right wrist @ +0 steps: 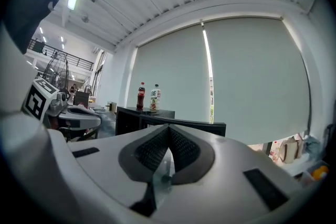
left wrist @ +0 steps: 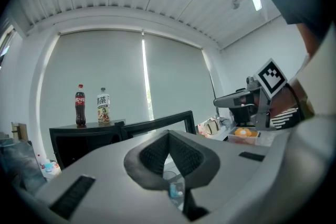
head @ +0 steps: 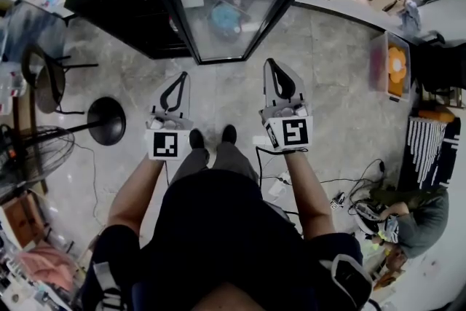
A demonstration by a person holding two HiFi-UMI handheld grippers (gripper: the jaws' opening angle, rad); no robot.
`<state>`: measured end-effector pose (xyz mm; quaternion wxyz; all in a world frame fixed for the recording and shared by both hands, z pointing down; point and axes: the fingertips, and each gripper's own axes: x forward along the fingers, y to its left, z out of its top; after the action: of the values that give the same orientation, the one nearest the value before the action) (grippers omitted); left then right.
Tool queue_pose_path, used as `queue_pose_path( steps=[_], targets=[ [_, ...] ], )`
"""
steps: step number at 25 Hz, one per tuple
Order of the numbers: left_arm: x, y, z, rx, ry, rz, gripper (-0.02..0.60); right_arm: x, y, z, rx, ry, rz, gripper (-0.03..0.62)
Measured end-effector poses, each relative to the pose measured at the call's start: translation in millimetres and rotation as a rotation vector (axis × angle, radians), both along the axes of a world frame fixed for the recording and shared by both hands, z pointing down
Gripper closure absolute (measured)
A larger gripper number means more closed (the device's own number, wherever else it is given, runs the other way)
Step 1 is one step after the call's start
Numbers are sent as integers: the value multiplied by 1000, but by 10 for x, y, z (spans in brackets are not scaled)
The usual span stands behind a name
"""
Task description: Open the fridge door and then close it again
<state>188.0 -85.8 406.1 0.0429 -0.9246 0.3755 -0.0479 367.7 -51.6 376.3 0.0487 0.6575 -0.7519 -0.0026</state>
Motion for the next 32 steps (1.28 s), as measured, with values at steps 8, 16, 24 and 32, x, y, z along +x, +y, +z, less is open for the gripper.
queue_pose_path(
  steps=[8, 16, 24, 32],
  targets=[
    [-238, 27, -164, 19, 46, -36, 558, -217, 303, -77, -10, 27, 42, 574],
    [-470, 12, -204, 27, 43, -65, 558, -332, 488, -50, -22, 53, 79, 574],
    [-529, -51, -214, 34, 45, -65, 558, -353, 523, -3, -45, 48, 114, 574],
    [-456, -57, -196, 25, 41, -45, 558, -213, 460, -10, -58, 51, 112, 563]
  ],
)
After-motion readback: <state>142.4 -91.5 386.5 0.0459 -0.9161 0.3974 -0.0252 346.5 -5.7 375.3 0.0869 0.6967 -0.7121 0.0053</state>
